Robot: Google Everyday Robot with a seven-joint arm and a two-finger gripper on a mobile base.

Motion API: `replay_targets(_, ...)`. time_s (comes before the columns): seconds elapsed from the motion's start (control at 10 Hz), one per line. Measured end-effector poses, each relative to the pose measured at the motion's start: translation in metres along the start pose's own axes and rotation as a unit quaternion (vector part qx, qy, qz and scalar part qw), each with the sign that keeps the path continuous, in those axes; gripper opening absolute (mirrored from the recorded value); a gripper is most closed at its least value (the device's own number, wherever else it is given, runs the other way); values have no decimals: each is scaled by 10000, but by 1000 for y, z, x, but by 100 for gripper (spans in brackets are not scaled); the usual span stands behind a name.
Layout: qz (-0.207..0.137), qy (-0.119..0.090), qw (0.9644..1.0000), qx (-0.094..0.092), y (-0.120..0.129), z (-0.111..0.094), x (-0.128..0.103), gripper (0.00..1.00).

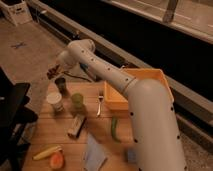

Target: Place grapes in metal cup

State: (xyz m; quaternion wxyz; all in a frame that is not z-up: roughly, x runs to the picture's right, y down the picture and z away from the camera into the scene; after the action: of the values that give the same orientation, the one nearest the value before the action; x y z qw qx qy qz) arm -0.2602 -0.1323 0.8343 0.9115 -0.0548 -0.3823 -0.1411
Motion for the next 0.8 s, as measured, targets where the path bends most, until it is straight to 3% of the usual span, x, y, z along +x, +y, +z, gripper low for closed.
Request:
replay_targets(0.3,122,-196,9997,3,-1,11,7,0)
replay_targets(0.8,297,-588,9976,-224,26,58,7,0)
